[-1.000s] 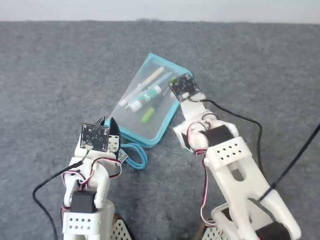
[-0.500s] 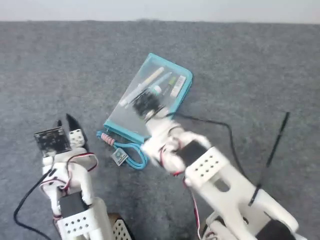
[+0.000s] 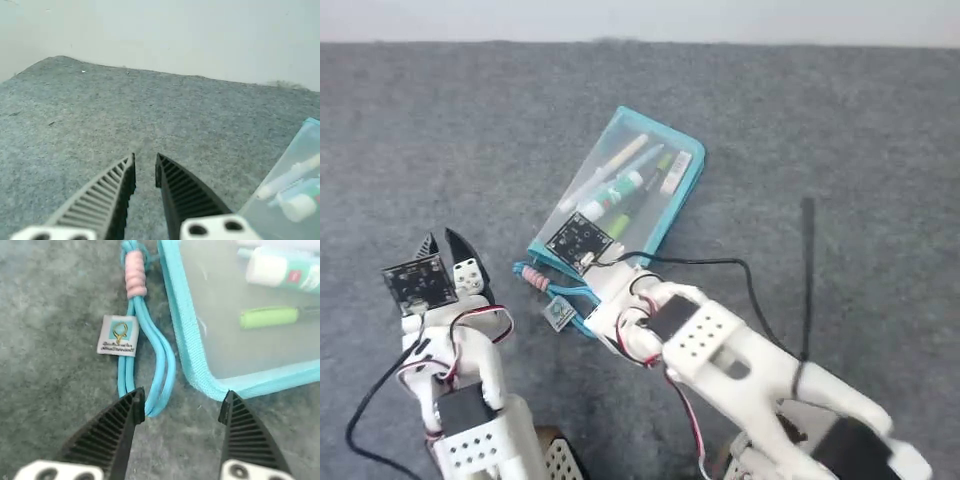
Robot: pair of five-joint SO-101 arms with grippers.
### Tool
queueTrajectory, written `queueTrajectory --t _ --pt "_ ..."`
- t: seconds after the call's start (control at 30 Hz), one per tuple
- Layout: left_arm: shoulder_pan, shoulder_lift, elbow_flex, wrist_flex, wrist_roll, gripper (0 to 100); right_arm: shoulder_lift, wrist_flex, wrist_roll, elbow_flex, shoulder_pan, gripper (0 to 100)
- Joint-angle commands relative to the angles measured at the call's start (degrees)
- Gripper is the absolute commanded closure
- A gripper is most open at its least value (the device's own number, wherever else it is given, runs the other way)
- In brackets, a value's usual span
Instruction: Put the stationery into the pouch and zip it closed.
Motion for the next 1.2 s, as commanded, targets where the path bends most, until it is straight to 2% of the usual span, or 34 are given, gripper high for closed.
queueTrajectory --t 0.0,0.23,0.33,0.43,0.53,0.67,0.8,1.0,1.17 --pt "-0.18 -1.23 -3.38 -1.85 0.62 94 3.30 -3.91 1.05 -0.88 -0.48 75.7" --pt "-0.18 -1.23 -3.38 -1.85 0.62 94 5.23 -2.51 1.14 -2.55 -0.13 76.4" --pt "-0.18 -1.23 -3.38 -1.85 0.62 94 5.32 -2.42 1.14 -2.20 2.86 87.2" --pt "-0.18 -1.23 -3.30 -1.85 0.62 94 5.32 -2.42 1.14 -2.20 9.54 99.8" --pt "-0.18 -1.23 -3.03 -1.85 0.62 94 4.79 -2.07 1.14 -2.20 17.98 95.5" --pt "3.08 -1.23 -2.24 -1.76 0.26 94 4.70 1.01 1.14 -2.46 28.35 99.1" --pt "4.13 -1.23 -1.71 -1.85 -0.97 94 3.47 4.18 1.23 -2.46 35.30 99.1" --pt "4.22 -1.23 -1.54 -1.85 -1.58 94 -2.68 5.93 1.14 -1.14 40.66 99.1" --pt "4.31 -1.23 -1.54 -1.85 -1.58 94 -7.08 5.41 1.05 2.46 40.75 99.0"
